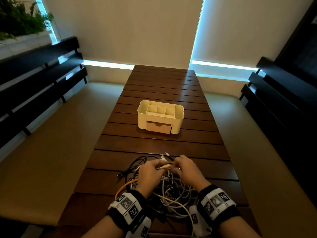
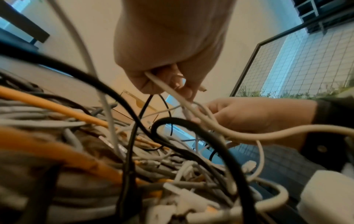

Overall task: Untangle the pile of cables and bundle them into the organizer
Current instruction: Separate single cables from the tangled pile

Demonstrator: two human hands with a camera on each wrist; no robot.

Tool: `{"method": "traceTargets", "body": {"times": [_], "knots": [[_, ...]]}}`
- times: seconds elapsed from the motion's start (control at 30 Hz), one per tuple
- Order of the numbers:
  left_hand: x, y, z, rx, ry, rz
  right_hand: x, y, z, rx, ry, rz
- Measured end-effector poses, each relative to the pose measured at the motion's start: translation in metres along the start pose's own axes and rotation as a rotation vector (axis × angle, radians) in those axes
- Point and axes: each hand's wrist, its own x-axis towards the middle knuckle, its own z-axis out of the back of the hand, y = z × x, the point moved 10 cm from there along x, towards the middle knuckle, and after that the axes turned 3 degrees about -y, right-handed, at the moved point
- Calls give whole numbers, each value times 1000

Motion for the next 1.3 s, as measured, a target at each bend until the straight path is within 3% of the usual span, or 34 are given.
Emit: {"method": "traceTargets", "body": {"times": [0.1, 0.27, 0.37, 0.53, 0.7, 0.77, 0.87, 1.03, 1.2, 1.3], "knots": [[1, -14, 16, -94, -73, -41, -8, 1, 41, 312, -136, -33], [-3, -60, 22, -219, -8, -232, -23, 12, 79, 565, -247, -38], [-11, -82, 17, -408, 34, -332, -34, 31, 96, 812, -332, 24], [-20, -95, -9, -725, 310, -255, -41, 40, 107, 837, -454, 49], [-21, -87, -23, -822, 411, -83, -44, 41, 110, 654, -486, 19], [-22, -85, -27, -946, 465, -13, -41, 42, 109, 651, -461, 34], [-24, -91, -29, -1165, 563, 50, -38, 49, 98, 831, -348, 73], [-21, -85, -25, -1293, 581, 134, -36, 56, 86, 819, -209, 101], [-21, -83, -26, -1187, 588, 153, -36, 63, 92, 641, -273, 140], [-19, -91, -15, -1178, 551, 98, -36, 56, 83, 763, -234, 99]]}}
